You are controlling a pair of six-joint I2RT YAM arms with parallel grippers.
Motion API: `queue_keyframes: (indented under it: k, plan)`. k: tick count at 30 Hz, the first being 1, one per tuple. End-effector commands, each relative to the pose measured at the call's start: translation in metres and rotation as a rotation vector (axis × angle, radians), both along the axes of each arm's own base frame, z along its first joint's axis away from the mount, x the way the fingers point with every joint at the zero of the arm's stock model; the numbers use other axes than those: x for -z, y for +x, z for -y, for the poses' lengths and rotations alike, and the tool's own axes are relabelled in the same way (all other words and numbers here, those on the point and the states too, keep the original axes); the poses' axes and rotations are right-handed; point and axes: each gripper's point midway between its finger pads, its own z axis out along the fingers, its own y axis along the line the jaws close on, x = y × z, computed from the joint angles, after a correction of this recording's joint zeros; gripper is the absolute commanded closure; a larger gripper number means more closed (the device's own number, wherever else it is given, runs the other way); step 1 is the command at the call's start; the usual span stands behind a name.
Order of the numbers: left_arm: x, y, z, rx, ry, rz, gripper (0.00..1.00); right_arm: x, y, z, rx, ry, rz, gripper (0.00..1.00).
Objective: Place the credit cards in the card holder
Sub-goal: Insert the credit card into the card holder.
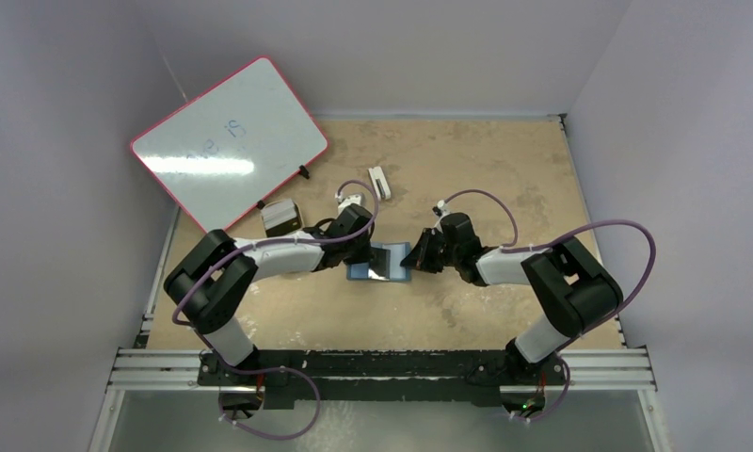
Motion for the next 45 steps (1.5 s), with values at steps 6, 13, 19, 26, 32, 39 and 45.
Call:
queue_keyframes:
  k: [6,13,19,26,32,39,45]
  plan:
    - [0.002,0.010,0.006,-0.100,-0.114,0.033,1.00,0.015,-0.012,0.011,0.015,-0.046,-0.039,0.90]
    - [0.006,0.003,0.031,-0.068,-0.235,-0.013,1.00,0.013,-0.013,0.009,0.020,-0.023,-0.041,0.85]
    - [0.010,-0.002,0.048,0.034,-0.219,-0.047,1.00,0.015,-0.010,0.011,0.023,-0.046,-0.041,0.84]
    - [0.006,-0.007,0.058,0.146,-0.206,-0.055,1.00,0.014,-0.007,0.013,0.010,-0.085,-0.031,0.80]
    - [-0.002,-0.009,0.059,0.132,-0.241,-0.048,0.80,0.008,-0.006,0.026,0.053,-0.138,-0.017,0.68]
    - [-0.009,-0.010,0.066,0.123,-0.310,-0.048,0.71,-0.007,-0.006,0.041,0.099,-0.196,0.005,0.64]
    - [-0.007,-0.009,0.074,0.132,-0.335,-0.061,0.71,-0.017,-0.009,0.047,0.105,-0.208,0.027,0.63]
